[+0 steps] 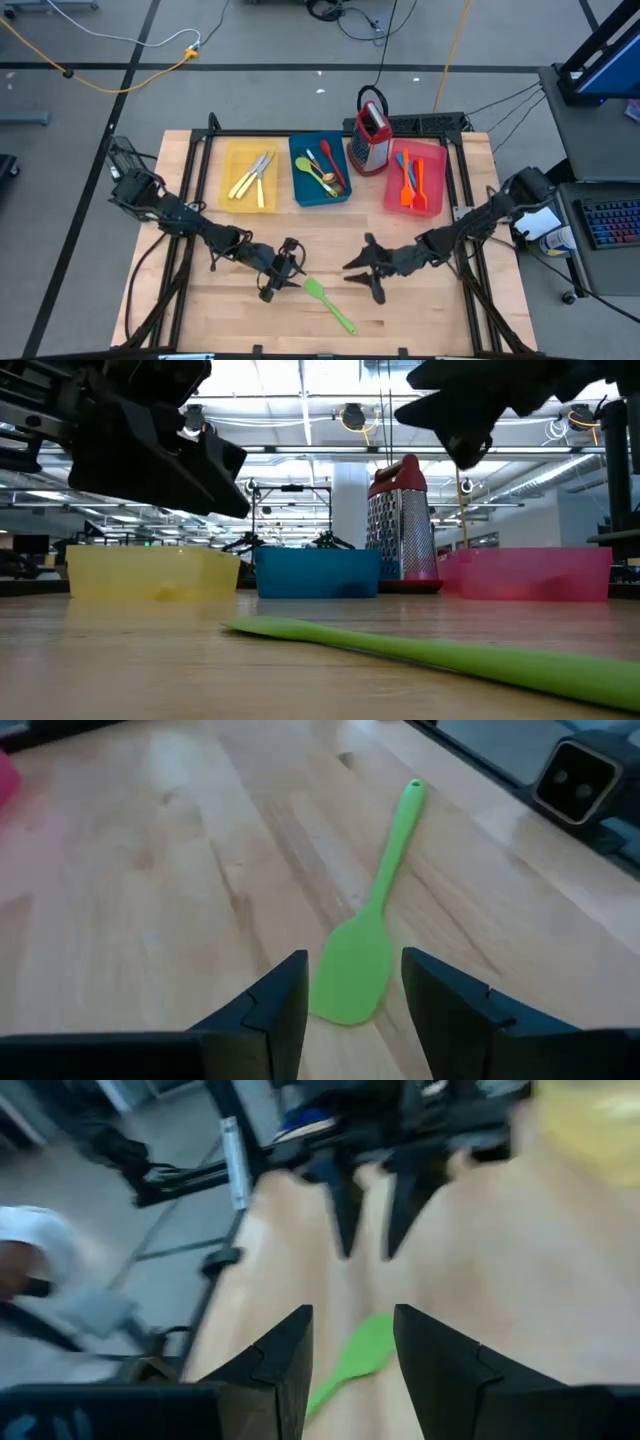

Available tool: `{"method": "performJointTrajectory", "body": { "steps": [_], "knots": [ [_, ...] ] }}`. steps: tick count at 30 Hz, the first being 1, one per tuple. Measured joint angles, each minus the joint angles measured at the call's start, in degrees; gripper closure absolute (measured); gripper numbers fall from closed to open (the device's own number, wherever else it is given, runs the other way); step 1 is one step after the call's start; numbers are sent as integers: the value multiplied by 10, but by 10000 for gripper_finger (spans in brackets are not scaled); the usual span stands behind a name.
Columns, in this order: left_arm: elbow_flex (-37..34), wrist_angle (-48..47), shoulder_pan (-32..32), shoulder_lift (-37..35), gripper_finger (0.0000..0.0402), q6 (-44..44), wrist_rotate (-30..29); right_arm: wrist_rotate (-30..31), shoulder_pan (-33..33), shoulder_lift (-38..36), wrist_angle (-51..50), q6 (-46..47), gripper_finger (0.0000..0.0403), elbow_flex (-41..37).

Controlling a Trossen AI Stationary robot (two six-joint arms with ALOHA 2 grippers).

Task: Pick & Place Kitchen Items
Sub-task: Put the green spatula into the pink bin

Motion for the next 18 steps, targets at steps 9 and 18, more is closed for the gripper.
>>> {"method": "performJointTrajectory", "body": {
  "steps": [9, 18],
  "knots": [
    [8, -4, 27, 44, 234, 39, 70, 10, 47, 140, 119, 64, 265, 60],
    [70, -21, 79, 122, 234, 106, 216, 43, 86, 199, -100, 114, 266, 256]
  ]
}}
